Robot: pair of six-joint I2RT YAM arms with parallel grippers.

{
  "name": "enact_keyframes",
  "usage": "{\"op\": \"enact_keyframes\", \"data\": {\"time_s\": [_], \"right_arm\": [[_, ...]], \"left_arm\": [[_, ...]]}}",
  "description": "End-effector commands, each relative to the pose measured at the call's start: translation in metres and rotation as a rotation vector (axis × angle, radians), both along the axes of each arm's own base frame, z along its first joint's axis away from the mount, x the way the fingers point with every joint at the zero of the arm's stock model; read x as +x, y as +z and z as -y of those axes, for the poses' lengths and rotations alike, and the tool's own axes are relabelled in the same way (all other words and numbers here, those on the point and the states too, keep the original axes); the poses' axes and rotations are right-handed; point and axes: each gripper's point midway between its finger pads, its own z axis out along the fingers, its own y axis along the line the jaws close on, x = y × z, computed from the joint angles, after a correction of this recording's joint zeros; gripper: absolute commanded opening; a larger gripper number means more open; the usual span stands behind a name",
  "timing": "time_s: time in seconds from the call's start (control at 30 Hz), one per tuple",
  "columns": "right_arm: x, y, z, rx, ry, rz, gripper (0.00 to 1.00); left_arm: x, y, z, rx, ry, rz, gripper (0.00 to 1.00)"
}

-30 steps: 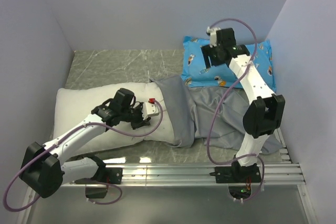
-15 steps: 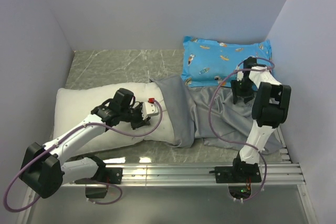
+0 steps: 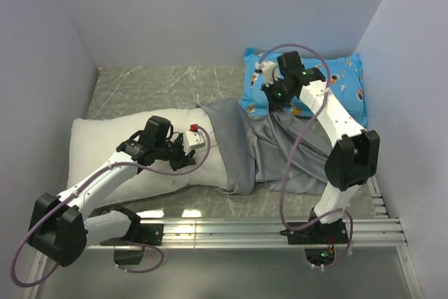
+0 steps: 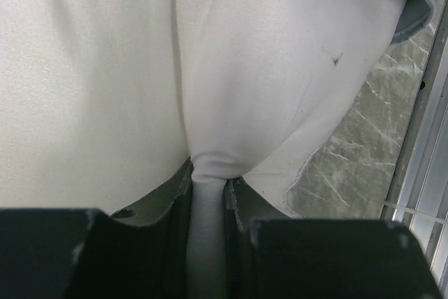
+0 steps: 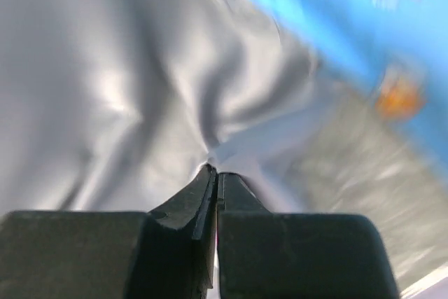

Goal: Put the pillow into the pillowcase

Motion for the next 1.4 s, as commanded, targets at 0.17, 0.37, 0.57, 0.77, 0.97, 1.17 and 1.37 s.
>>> {"op": "enact_keyframes", "data": {"time_s": [0.17, 0.37, 0.57, 0.77, 0.97, 1.17, 1.37], "right_arm": [[0.105, 0.13, 0.012, -0.258, 0.056, 0.564, 0.0], [0.203, 0.166, 0.036, -0.42, -0.128, 0.799, 0.0], [0.229, 0.182, 0.055, -0.466, -0.323, 0.857, 0.74], [0.104, 0.15, 0.02, -0.112, -0.227, 0.524, 0.84], [-0.018, 0.103, -0.071, 0.262, -0.064, 0.211, 0.61], [-0.055, 0.046, -0.129, 0.263, 0.023, 0.131, 0.59], [-0.058, 0.028, -0.161, 0.265, 0.035, 0.092, 0.59]], "left_arm": [[0.0, -0.022, -0.033, 0.065, 0.213, -0.058, 0.0], [0.027, -0.001, -0.037, -0.025, 0.385, 0.028, 0.0], [0.065, 0.017, -0.011, -0.146, 0.5, -0.059, 0.0], [0.086, 0.016, 0.002, -0.181, 0.591, -0.172, 0.0], [0.086, 0.013, 0.01, -0.198, 0.603, -0.255, 0.0], [0.078, 0.015, 0.01, -0.21, 0.61, -0.29, 0.0], [0.073, 0.017, 0.011, -0.236, 0.608, -0.316, 0.0]]}}
